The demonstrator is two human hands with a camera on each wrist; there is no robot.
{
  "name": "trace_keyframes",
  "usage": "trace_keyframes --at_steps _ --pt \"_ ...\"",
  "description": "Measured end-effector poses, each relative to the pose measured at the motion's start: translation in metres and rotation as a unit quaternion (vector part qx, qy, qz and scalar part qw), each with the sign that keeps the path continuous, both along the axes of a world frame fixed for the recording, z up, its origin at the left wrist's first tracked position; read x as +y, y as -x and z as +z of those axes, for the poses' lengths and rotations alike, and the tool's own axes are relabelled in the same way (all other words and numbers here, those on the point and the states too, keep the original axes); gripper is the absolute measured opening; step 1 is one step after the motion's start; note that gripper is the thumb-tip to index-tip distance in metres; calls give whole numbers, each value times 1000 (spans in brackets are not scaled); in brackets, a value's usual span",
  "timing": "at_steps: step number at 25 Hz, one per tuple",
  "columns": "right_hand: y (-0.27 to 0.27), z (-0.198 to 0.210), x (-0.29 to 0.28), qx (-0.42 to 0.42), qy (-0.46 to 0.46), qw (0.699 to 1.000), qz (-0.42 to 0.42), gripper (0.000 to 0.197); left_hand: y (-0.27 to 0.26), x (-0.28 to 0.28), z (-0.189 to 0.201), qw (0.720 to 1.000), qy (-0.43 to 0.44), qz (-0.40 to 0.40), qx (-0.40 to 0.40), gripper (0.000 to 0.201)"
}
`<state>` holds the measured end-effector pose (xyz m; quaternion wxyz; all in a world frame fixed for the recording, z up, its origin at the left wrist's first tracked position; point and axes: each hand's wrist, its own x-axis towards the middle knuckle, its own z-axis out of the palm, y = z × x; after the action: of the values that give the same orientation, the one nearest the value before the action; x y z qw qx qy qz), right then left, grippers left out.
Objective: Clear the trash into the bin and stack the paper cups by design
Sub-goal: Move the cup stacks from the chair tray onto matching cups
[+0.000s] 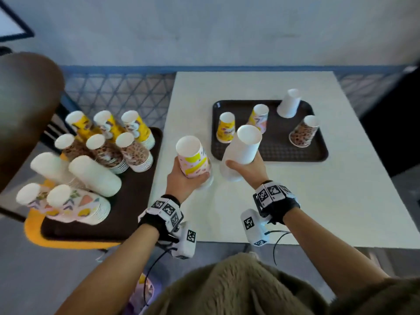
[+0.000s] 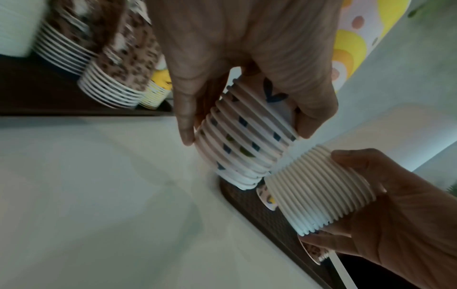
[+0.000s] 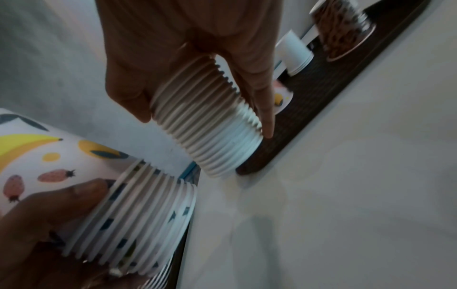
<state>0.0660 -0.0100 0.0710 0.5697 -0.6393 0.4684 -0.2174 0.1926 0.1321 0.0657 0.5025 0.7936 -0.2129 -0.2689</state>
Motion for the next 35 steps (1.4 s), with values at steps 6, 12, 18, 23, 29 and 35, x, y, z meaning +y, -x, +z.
trace_keyframes --at_steps 6,12,18,23,29,35 --pt "51 26 -92 -2 30 999 -36 81 35 -92 7 999 26 -40 12 67" --pt "65 74 -241 -13 90 995 -33 78 52 -205 12 998 49 30 2 74" --pt "35 83 -346 13 85 996 -7 82 41 -290 19 995 53 70 -49 73" --pt "12 53 -388 42 73 996 16 78 29 -326 7 993 23 94 -71 73" --pt "1 16 -404 95 25 994 47 84 32 -337 -22 994 -13 103 -26 81" --pt "19 12 -399 132 -9 989 60 100 40 -328 -31 997 -11 78 24 86"
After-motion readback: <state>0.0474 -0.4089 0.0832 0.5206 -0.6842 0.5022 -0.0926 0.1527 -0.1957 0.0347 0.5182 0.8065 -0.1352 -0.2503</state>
